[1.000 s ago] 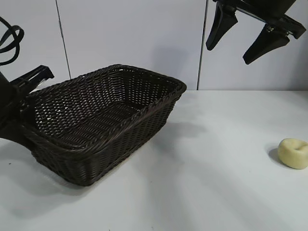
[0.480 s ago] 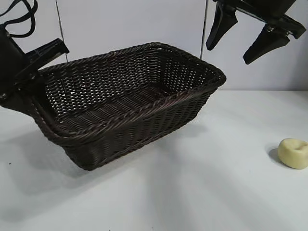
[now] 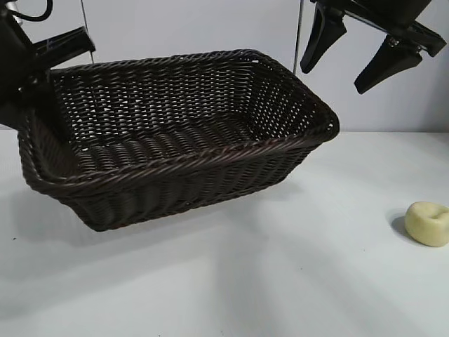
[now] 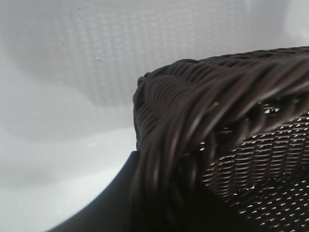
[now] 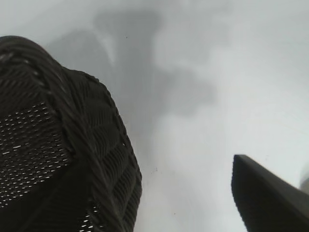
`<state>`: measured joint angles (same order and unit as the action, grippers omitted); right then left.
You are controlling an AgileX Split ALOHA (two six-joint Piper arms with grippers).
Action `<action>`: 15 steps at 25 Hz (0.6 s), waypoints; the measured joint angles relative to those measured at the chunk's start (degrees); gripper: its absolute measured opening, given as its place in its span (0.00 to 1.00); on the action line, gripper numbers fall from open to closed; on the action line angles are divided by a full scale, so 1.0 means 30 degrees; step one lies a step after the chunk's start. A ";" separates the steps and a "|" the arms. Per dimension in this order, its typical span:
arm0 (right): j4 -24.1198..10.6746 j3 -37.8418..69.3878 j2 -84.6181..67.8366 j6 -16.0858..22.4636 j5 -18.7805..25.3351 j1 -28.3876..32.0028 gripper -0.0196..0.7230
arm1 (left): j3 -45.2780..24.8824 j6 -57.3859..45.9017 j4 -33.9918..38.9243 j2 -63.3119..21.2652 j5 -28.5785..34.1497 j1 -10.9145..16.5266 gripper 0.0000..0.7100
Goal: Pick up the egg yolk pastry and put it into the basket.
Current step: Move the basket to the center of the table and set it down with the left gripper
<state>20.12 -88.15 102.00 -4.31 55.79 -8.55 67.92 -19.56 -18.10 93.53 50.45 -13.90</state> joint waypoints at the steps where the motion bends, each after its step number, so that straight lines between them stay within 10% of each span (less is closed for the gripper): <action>1: 0.0000 0.0000 0.0000 0.0000 0.0000 0.0000 0.81 | 0.0236 0.0368 -0.0027 0.0102 0.0377 0.0201 0.15; 15: 0.0000 0.0000 0.0000 0.0000 0.0019 0.0000 0.81 | 0.7452 0.6521 -0.1170 0.6655 0.5461 0.0523 0.15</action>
<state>20.12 -88.15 102.00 -4.31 55.85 -8.55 90.27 0.00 -21.61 113.50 66.84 -12.33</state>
